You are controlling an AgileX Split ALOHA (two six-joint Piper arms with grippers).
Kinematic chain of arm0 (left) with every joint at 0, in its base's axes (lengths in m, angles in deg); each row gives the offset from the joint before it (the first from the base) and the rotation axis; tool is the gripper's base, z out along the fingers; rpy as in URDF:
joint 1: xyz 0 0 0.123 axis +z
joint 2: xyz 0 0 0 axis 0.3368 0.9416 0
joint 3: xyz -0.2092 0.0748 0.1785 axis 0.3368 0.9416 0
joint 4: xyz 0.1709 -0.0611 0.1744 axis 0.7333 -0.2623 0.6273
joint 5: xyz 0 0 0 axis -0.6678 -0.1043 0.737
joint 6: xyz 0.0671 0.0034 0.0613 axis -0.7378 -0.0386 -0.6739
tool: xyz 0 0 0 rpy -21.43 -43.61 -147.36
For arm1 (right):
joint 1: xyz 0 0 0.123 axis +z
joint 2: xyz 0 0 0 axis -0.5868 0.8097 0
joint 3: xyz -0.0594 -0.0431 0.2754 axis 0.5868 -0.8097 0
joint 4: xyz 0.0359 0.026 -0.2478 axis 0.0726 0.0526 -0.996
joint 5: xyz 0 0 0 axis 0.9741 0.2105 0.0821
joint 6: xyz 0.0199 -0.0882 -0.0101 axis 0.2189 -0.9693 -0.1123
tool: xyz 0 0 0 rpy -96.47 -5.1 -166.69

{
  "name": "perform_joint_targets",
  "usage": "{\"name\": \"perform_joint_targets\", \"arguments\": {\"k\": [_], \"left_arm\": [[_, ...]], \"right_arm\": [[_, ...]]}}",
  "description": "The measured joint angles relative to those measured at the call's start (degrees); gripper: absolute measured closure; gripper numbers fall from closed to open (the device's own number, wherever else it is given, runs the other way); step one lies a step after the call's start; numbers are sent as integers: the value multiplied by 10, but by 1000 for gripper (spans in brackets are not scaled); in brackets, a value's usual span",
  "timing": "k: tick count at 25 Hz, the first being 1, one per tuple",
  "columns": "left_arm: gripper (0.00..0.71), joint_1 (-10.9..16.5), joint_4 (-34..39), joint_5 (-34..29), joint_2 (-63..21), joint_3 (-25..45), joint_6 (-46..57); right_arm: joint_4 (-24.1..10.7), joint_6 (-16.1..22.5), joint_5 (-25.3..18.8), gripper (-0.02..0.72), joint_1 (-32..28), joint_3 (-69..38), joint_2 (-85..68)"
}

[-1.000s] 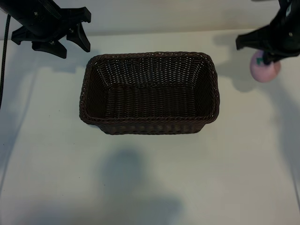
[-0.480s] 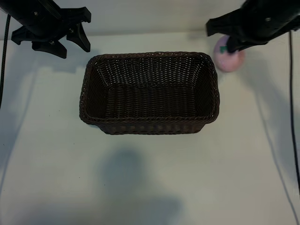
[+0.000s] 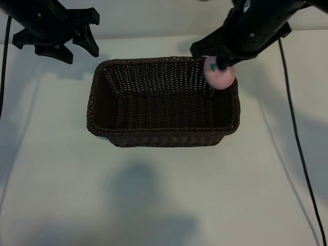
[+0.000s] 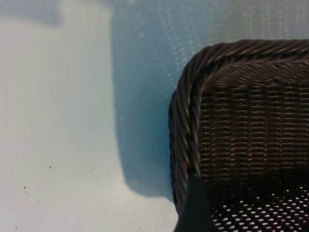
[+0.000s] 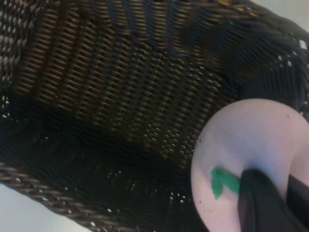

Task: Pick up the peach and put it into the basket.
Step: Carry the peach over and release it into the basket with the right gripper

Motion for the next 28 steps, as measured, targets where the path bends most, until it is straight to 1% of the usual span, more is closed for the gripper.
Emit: {"name": "perform_joint_targets", "arguments": {"k": [7, 16, 23, 28], "left_arm": [[173, 0, 0, 0, 0, 0, 0], [173, 0, 0, 0, 0, 0, 0], [173, 0, 0, 0, 0, 0, 0], [173, 0, 0, 0, 0, 0, 0]], "right_arm": [[-22, -2, 5, 662, 37, 25, 37], [-53, -2, 25, 662, 39, 26, 104], [-53, -5, 43, 662, 42, 26, 140], [-53, -7, 47, 662, 42, 26, 158]]}}
